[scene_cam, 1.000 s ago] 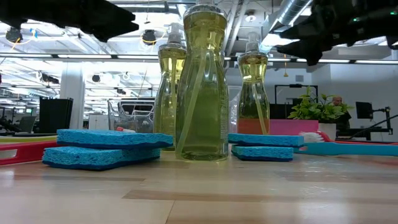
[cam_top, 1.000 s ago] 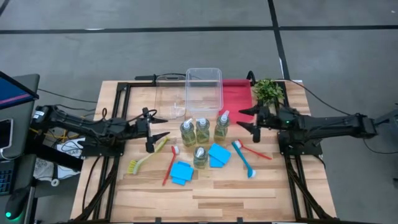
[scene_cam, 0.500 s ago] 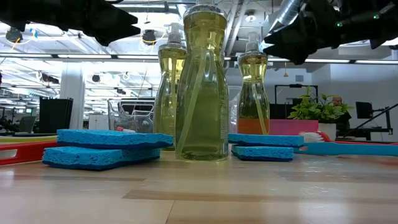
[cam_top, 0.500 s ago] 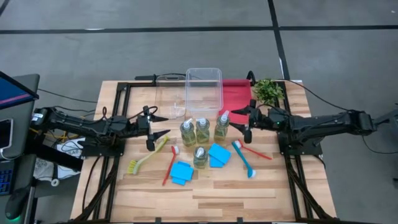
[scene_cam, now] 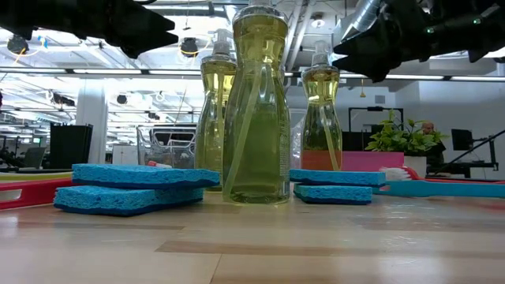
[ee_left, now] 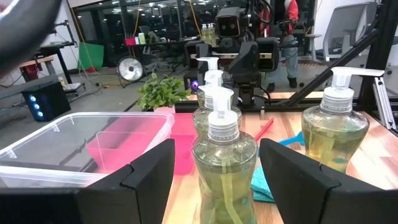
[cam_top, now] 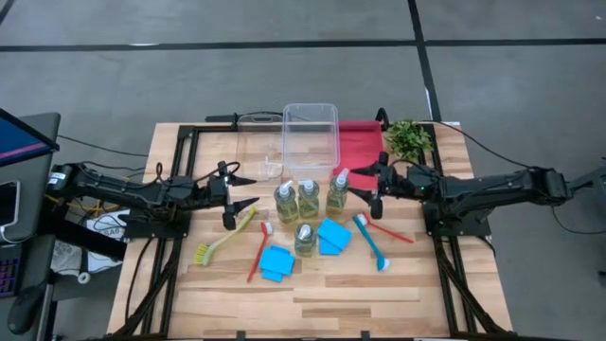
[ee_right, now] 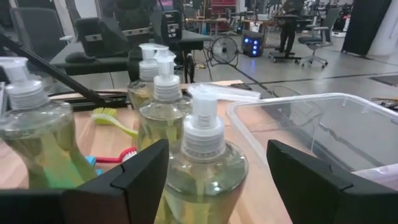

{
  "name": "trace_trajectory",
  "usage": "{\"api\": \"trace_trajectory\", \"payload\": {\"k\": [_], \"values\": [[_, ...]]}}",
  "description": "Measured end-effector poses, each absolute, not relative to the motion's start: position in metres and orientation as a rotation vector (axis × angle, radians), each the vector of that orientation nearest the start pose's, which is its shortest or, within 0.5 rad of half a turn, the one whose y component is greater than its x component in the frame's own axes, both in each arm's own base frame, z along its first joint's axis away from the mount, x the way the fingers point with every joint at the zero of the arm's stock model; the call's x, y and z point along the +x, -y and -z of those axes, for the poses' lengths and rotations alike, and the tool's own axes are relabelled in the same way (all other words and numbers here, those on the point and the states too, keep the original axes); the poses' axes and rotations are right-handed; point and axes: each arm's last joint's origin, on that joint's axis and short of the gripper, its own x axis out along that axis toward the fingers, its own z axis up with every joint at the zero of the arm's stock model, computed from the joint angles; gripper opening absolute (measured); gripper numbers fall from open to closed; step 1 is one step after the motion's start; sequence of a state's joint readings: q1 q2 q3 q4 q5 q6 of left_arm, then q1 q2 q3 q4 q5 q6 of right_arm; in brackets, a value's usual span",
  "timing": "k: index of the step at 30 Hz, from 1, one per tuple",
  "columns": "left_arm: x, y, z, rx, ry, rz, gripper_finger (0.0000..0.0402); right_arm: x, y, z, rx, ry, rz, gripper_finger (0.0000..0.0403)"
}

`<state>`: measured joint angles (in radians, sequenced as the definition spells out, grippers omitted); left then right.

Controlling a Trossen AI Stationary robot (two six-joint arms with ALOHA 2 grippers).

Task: Pick & Place Kitchen Sink Supplies
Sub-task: Put the green dish soap into the white bin

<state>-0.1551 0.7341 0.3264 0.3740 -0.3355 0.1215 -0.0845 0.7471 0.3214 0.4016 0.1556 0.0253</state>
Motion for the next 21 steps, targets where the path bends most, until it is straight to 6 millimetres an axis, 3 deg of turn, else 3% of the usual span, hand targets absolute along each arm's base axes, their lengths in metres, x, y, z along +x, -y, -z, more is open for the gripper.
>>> {"api": "trace_trajectory", "payload": {"k": [21], "values": [[0.167, 0.017, -0.235, 0.129, -0.042, -0.178, 0.0237, 0.190, 0.021, -0.228, 0.027, 0.024, 0.242, 0.0265]]}}
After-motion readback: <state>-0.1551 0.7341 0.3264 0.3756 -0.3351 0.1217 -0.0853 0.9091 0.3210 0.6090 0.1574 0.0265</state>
